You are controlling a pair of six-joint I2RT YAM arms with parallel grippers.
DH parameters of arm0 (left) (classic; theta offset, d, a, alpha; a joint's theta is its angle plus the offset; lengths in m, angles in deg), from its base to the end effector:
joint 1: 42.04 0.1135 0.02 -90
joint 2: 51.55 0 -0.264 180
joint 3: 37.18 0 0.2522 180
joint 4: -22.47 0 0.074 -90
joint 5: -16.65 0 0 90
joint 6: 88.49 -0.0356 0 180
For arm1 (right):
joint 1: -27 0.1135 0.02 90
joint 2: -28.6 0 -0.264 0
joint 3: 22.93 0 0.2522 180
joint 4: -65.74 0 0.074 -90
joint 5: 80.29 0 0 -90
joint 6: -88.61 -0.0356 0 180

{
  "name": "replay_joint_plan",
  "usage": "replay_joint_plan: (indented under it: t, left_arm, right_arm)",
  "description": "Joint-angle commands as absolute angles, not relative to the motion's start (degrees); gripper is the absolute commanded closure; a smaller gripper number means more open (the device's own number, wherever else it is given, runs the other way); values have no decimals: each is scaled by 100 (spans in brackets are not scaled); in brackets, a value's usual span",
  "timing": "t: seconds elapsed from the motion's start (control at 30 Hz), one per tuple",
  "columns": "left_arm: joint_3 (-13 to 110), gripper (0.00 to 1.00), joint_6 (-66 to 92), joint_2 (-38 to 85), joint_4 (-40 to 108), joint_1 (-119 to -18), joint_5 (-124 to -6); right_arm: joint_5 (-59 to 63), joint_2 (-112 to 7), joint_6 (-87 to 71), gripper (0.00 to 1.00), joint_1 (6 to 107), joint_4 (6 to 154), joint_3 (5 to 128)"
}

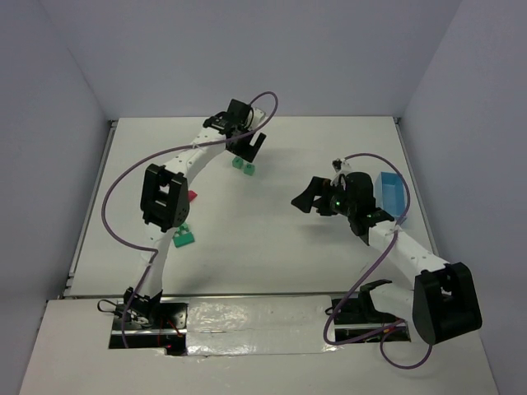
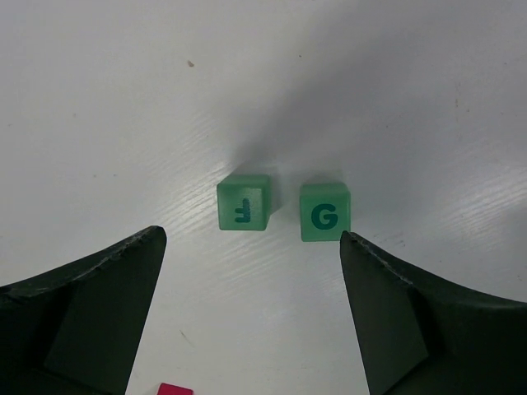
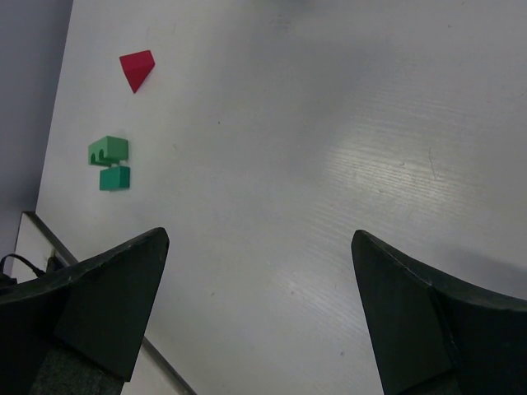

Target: Build the wood block tower

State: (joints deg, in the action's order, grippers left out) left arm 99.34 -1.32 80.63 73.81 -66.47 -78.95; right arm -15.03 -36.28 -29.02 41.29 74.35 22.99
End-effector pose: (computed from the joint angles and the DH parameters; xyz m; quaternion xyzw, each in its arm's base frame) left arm 0.4780 -0.2133 0.2482 0.2016 0.9074 -0.0239 0.3681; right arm 0.2296 0.0739 0.2214 -0.0132 0.8426 0.3522 0.4072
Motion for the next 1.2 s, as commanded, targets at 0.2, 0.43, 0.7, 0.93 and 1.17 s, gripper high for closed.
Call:
replay_joint_plan:
  t: [0.2, 0.43, 0.7, 0.93, 1.17]
  left_arm:
    - [10322, 0, 28, 8520, 7674, -6604, -7423]
    - [10420, 1, 98, 8714, 7701, -6516, -7458]
    - [10455, 0, 98, 8784, 7657, -6516, -7186]
    - [10464, 0, 98, 8899, 7649, -6516, -7106]
    - [10516, 1, 107, 8951, 7640, -6516, -7159]
  right_arm:
    - [-1587, -3749, -2863, 0, 4221, 7238, 2440]
    - [-1578, -3802, -2837, 0, 4265, 7273, 2493]
    - [-1552, -3820, -2802, 0, 4300, 7308, 2528]
    - [-1552, -3855, -2802, 0, 4309, 7308, 2537]
    - [-1552, -3872, -2793, 0, 4318, 7291, 2537]
